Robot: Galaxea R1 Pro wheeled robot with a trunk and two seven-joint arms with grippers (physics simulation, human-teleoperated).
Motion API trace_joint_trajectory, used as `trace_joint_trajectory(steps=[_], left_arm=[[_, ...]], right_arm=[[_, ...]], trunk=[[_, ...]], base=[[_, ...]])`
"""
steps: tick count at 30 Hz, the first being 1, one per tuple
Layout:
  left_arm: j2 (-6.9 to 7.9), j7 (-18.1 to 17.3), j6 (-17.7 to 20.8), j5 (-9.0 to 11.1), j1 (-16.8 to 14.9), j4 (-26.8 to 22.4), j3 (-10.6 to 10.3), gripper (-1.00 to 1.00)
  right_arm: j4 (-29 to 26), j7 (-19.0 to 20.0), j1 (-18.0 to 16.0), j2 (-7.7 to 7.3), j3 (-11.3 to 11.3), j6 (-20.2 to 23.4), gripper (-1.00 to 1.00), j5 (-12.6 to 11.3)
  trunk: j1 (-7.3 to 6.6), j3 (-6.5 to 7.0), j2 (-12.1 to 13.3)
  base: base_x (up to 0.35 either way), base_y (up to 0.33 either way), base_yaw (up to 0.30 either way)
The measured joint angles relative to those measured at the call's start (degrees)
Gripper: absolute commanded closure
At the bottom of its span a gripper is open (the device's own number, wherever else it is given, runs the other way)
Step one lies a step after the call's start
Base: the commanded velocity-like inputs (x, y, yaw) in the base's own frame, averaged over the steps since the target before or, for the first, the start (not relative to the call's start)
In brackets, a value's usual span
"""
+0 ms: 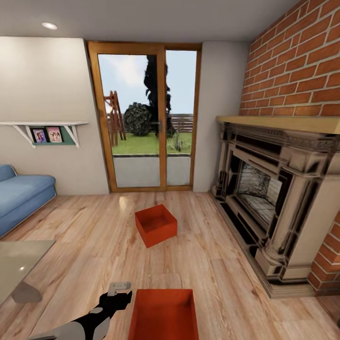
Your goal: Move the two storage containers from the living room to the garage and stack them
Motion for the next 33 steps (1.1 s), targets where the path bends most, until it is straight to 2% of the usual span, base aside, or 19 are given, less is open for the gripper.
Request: trace_joint_trajectory(steps=[8,18,25,33], left_arm=[[-0.01,-0.01,-0.10,0.02,0.00,-0.04,0.06,-1.00],[-0.01,-0.02,-0.11,0.01,0.00,-0.03,0.06,-1.00],[-0.07,0.01,-0.05,-0.01,0.00,0.00,0.02,-1.00],[-0.16,0.07,0.15,-0.06,0.00,-0.03,-0.11,-1.00]], right_arm=[[0.04,0.00,0.00,0.00,0.00,0.00,-1.00,0.00],[0.02,0.00,0.00,0.00,-0.01,0.00,-1.00,-0.01],[0.03,0.00,0.00,-0.02,0.00,0.00,-1.00,-0.01],[0.00,0.00,0.00,0.00,-0.01,-0.03,-1.00,-0.01]], trunk=[[0.00,0.00,0.00],[0.00,0.00,0.00],[0.00,0.00,0.00],[-0.03,0.00,0.00]], base=[[0.006,0.009,0.008],[0.000,0.000,0.224],[0.008,0.000,0.055],[0.264,0.000,0.003]])
